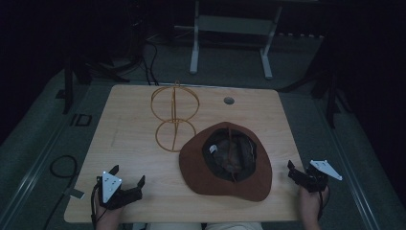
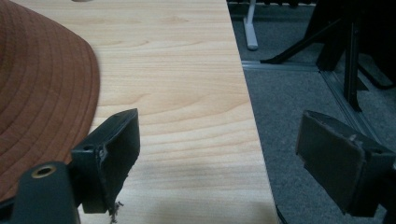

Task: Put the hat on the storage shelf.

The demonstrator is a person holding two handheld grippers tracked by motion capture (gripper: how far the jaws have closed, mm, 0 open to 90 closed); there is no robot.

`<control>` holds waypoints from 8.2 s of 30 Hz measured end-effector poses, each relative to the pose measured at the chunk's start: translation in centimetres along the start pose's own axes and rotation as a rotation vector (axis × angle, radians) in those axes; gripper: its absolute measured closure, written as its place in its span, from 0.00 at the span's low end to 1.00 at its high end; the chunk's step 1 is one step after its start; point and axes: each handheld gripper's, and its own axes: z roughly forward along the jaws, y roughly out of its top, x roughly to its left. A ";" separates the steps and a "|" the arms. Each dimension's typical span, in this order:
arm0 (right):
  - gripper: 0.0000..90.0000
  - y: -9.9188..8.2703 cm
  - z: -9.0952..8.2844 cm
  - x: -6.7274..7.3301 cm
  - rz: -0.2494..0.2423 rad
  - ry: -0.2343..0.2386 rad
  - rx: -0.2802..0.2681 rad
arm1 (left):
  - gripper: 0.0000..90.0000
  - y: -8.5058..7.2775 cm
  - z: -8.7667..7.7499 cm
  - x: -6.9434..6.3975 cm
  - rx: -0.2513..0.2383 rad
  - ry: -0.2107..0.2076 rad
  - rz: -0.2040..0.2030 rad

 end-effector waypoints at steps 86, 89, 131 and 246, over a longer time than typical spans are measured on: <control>0.92 7.1 9.4 15.6 -0.487 0.175 0.341 | 0.03 0.6 0.3 -2.6 0.074 -0.167 0.049; 0.93 7.8 8.9 15.3 -0.457 0.198 0.324 | 0.03 0.7 0.3 -2.4 0.072 -0.184 0.005; 0.94 15.6 -0.9 14.0 -0.278 0.348 -0.022 | 0.05 12.1 5.4 -10.8 0.215 -0.366 0.128; 0.97 12.4 -7.4 16.3 -0.304 1.218 -0.118 | 0.94 18.8 3.7 -18.4 -0.345 -0.706 0.304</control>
